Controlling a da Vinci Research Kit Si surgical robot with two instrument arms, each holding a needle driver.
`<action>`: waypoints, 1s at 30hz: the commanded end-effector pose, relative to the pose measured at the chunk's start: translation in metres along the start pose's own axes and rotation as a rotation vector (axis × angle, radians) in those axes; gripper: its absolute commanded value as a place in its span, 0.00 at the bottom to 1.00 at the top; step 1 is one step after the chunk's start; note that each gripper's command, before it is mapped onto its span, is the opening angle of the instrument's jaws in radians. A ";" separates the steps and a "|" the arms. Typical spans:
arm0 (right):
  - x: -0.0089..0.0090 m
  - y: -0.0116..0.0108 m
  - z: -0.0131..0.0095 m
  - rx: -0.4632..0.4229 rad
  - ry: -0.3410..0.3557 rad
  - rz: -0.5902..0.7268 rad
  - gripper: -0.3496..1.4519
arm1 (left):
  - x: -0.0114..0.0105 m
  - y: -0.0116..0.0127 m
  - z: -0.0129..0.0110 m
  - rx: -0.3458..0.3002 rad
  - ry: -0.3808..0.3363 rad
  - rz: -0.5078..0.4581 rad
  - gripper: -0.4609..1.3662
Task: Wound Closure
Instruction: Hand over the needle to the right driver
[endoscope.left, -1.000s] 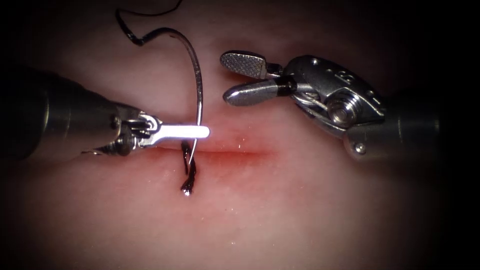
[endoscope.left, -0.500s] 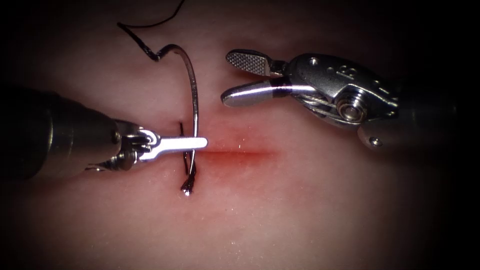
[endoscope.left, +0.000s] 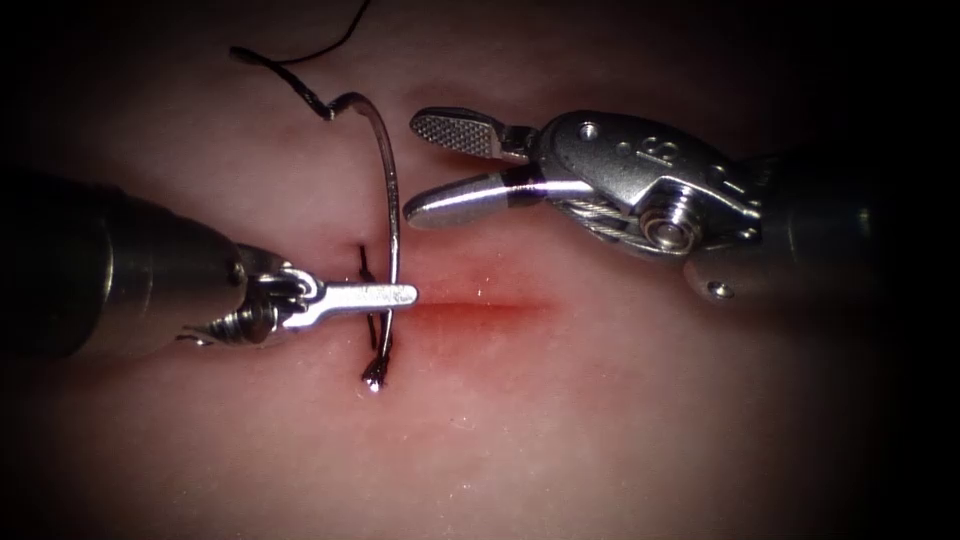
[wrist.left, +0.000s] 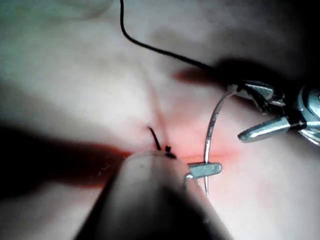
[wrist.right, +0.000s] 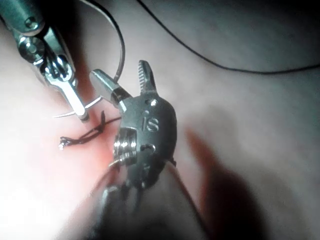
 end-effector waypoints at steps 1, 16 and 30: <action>0.0000 0.0000 0.0002 -0.005 0.003 -0.012 0.69 | -0.0001 0.0000 0.0001 -0.007 0.004 0.000 0.06; 0.0002 -0.0002 0.0016 -0.022 0.000 -0.021 0.66 | -0.0006 0.0001 0.0006 -0.009 0.008 0.005 0.06; 0.0002 -0.0005 0.0026 -0.015 -0.008 -0.026 0.60 | -0.0011 0.0002 0.0009 -0.009 0.013 0.027 0.06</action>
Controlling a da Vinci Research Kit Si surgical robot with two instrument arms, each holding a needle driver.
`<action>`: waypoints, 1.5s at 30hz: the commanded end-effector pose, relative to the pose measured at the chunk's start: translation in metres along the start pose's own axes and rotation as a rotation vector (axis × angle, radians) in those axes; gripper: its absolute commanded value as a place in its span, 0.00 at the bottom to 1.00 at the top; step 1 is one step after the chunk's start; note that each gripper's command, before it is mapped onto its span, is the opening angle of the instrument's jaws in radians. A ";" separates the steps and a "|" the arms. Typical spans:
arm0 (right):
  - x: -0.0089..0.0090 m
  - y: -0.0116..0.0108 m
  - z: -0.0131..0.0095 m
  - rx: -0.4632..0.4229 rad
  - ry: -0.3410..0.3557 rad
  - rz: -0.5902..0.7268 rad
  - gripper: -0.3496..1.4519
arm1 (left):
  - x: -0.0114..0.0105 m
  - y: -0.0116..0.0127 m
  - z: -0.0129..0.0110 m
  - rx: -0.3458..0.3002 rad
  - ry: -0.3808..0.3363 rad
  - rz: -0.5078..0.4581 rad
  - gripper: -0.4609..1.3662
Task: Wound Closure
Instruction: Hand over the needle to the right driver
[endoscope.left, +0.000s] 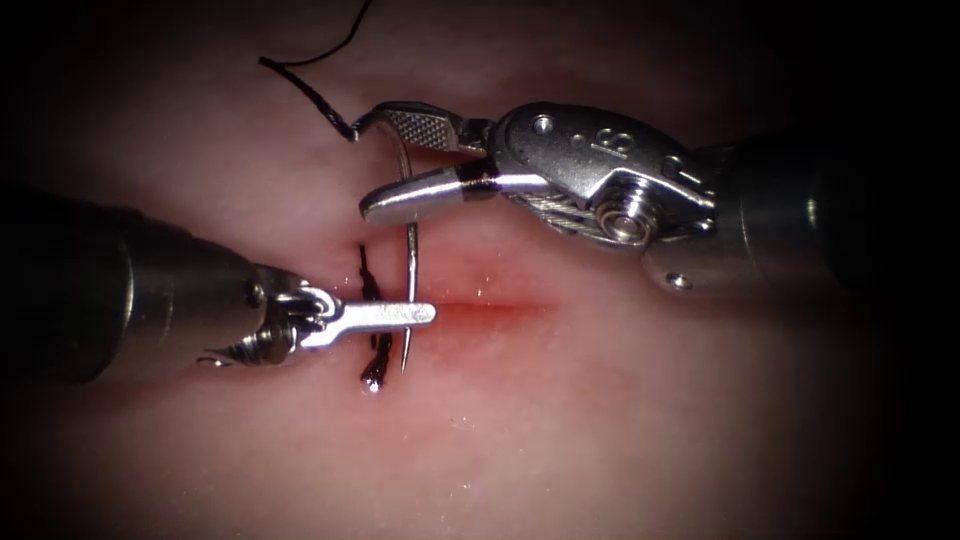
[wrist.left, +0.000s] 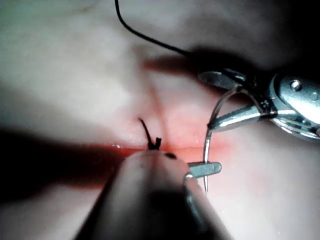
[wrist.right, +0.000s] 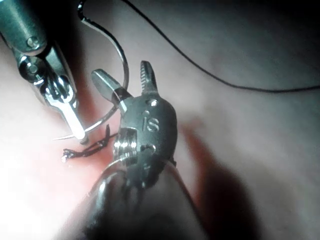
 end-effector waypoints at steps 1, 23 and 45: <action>0.0000 0.0000 0.0000 -0.001 0.000 0.001 0.58 | 0.0000 0.0000 0.0000 -0.004 0.000 0.002 0.06; -0.0005 -0.0003 -0.0002 0.047 -0.056 -0.012 0.00 | 0.0000 0.0000 -0.0002 -0.019 -0.026 0.079 0.06; -0.0002 0.0003 -0.0021 0.058 -0.035 -0.027 0.00 | -0.0001 0.0001 -0.0005 -0.145 -0.009 0.170 0.75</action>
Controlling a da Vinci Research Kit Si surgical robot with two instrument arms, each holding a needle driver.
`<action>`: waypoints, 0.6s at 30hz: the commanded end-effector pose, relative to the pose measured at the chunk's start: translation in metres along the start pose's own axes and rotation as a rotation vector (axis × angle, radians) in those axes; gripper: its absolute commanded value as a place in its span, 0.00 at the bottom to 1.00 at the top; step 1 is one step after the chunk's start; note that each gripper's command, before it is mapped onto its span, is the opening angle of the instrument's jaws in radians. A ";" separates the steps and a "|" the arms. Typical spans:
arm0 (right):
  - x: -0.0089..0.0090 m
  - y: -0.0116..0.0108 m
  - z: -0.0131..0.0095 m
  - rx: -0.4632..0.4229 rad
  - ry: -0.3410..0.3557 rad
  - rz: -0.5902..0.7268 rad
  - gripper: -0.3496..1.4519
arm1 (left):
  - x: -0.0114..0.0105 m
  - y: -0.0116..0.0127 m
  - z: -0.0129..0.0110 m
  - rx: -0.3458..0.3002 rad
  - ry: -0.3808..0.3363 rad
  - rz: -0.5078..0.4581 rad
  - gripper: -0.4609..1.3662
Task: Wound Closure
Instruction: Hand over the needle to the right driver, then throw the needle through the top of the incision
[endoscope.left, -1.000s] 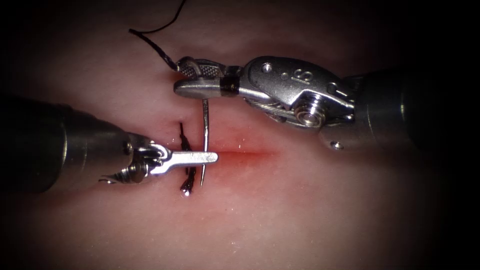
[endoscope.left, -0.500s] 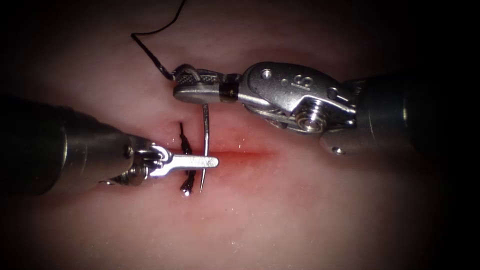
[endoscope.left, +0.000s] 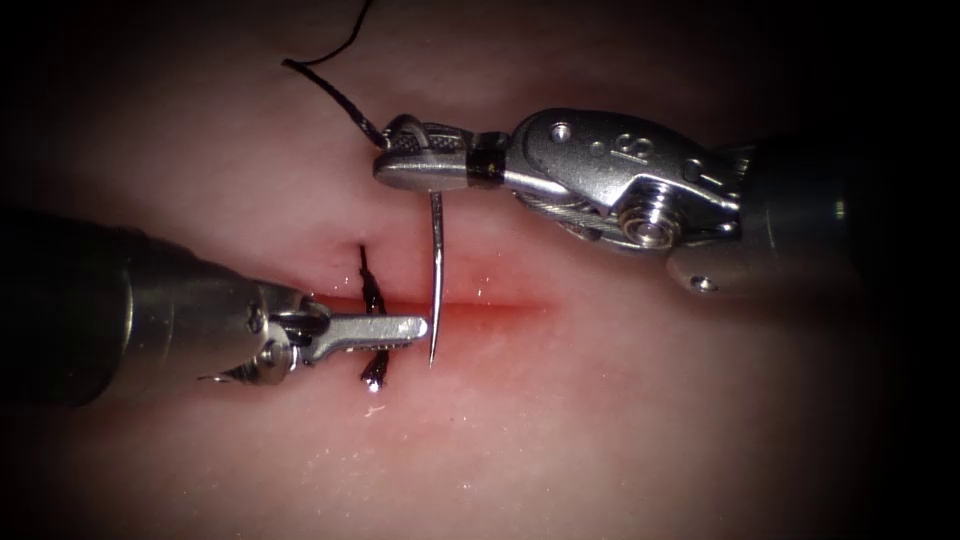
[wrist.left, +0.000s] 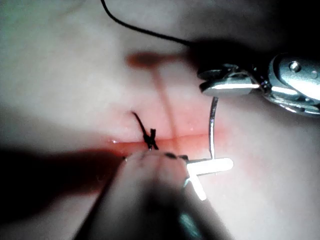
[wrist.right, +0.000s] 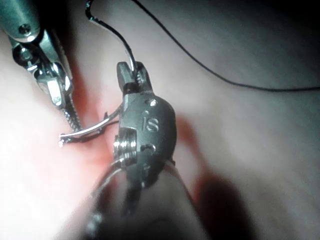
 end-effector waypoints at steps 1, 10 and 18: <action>0.0000 0.0000 -0.0001 0.000 0.001 -0.006 0.00 | -0.0001 0.0000 -0.0001 0.006 -0.001 0.007 0.75; -0.0001 0.0002 -0.0007 0.006 0.009 -0.013 0.00 | 0.0000 0.0002 -0.0005 0.005 0.003 0.330 0.65; -0.0002 0.0002 -0.0015 0.016 0.007 -0.021 0.00 | -0.0002 0.0002 -0.0008 0.017 -0.005 0.628 0.59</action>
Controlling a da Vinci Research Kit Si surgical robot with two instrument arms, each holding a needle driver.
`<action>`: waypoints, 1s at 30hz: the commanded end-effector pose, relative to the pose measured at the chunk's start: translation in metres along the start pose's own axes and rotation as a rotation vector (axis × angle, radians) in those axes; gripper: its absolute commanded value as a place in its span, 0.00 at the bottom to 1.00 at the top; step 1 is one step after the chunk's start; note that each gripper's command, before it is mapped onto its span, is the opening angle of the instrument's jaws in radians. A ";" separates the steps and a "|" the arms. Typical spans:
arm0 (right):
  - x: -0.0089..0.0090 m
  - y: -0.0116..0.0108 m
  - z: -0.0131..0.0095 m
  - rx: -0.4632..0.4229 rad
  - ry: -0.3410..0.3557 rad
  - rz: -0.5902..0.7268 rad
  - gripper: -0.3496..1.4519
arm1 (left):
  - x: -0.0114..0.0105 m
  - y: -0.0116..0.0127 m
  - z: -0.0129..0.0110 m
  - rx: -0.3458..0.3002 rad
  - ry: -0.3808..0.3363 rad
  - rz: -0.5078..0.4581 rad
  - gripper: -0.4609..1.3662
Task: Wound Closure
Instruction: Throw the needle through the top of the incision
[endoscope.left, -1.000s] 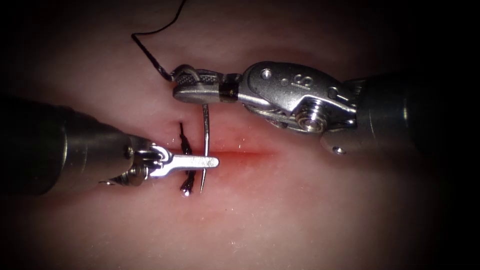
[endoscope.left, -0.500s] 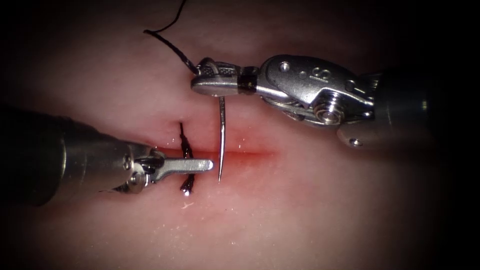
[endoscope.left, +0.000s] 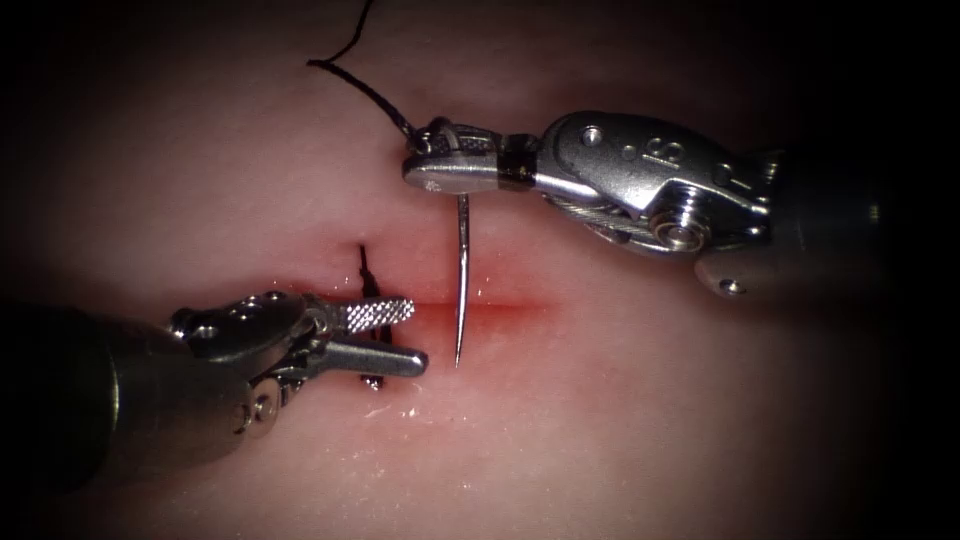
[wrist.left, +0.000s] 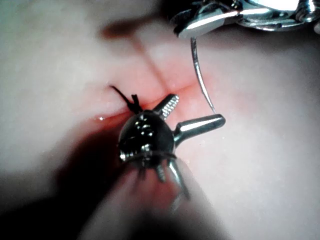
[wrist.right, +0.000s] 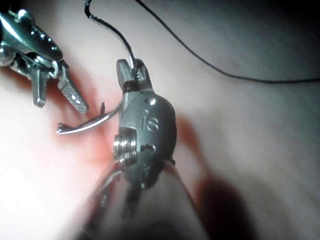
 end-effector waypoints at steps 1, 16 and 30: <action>0.0000 0.0000 -0.0001 0.001 0.002 -0.004 0.00 | -0.0003 0.0000 -0.0001 0.013 -0.020 0.064 0.57; -0.0002 -0.0003 -0.0011 0.019 0.011 -0.073 0.00 | -0.0018 -0.0001 -0.0009 0.150 -0.246 0.309 0.64; 0.0005 0.0000 -0.0011 0.014 0.046 -0.206 0.00 | -0.0057 -0.0004 -0.0013 0.186 -0.275 0.440 0.49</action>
